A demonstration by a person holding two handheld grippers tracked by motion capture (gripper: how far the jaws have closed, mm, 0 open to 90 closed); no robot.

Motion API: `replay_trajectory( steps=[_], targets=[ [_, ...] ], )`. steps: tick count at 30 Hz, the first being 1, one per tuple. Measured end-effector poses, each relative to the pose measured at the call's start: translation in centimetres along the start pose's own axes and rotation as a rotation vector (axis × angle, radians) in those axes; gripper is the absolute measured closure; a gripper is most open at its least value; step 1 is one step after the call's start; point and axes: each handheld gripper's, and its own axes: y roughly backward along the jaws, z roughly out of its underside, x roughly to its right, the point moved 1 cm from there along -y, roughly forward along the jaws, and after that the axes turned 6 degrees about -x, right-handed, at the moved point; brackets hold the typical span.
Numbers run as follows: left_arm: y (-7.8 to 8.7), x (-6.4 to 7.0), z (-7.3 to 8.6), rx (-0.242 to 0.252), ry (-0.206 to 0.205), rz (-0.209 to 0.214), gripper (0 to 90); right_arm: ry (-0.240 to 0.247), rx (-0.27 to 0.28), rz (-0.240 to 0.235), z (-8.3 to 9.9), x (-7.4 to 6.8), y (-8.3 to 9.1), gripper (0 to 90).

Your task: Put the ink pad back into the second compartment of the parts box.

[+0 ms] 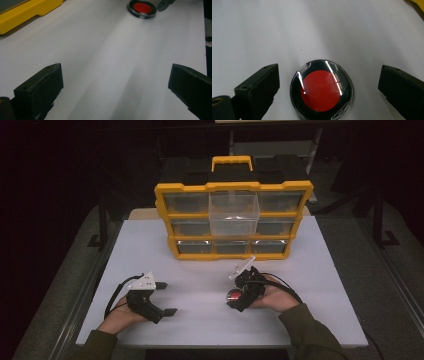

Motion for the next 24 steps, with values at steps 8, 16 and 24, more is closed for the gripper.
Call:
replay_trajectory(
  steps=[8, 16, 24],
  targets=[
    [-0.04, 0.02, 0.0, -0.001, 0.0, 0.001, 0.0, 0.022, -0.038, -0.019, 0.18, -0.38, -0.39, 8.7],
    [-0.06, 0.07, -0.01, 0.0, -0.001, 0.002, 0.0, 0.044, -0.056, -0.009, 0.29, -0.5, -0.65, 13.9],
    [-0.07, 0.08, 0.0, 0.0, 0.0, 0.001, 0.0, 0.058, -0.069, -0.013, 0.37, -0.63, -0.92, 18.9]
  ],
)
